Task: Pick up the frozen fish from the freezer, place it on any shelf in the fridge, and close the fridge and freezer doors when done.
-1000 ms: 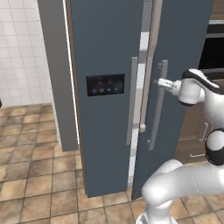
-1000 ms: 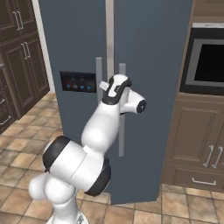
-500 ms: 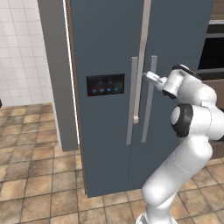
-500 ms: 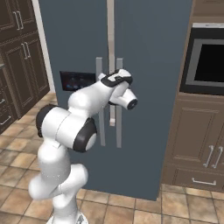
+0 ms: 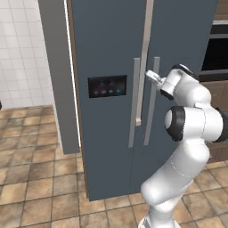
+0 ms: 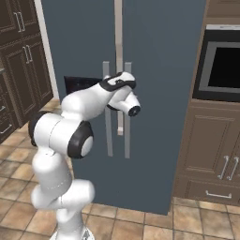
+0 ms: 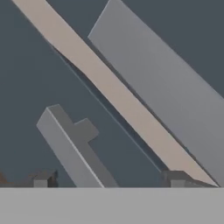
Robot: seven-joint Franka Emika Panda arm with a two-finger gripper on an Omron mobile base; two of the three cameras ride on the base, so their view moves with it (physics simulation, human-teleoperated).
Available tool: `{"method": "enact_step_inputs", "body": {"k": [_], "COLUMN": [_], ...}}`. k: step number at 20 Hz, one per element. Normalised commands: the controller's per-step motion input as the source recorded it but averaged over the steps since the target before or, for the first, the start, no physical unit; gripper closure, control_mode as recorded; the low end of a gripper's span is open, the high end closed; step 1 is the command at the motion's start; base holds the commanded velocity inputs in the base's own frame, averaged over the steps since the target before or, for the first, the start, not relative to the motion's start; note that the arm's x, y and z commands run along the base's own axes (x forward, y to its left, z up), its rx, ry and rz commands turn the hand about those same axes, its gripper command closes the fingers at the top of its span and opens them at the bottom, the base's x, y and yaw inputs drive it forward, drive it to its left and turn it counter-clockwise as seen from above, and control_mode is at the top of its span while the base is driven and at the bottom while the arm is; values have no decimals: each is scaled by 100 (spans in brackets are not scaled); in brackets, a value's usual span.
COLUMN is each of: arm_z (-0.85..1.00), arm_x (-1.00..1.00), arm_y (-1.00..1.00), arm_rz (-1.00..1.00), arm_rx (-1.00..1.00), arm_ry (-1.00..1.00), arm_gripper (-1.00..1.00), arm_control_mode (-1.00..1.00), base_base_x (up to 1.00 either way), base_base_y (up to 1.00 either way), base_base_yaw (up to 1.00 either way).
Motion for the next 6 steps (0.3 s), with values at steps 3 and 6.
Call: {"method": "enact_step_inputs", "body": {"k": [3, 6], "arm_z": [0, 0], "arm_x": [0, 0], "arm_y": [0, 0], "arm_rz": [0, 0], "arm_rx": [0, 0], "arm_ry": [0, 0], "arm_gripper": [-100, -100], "arm_control_mode": [-100, -100], "base_base_x": [0, 0], "base_base_y": [0, 0], "base_base_yaw": [0, 0]}}
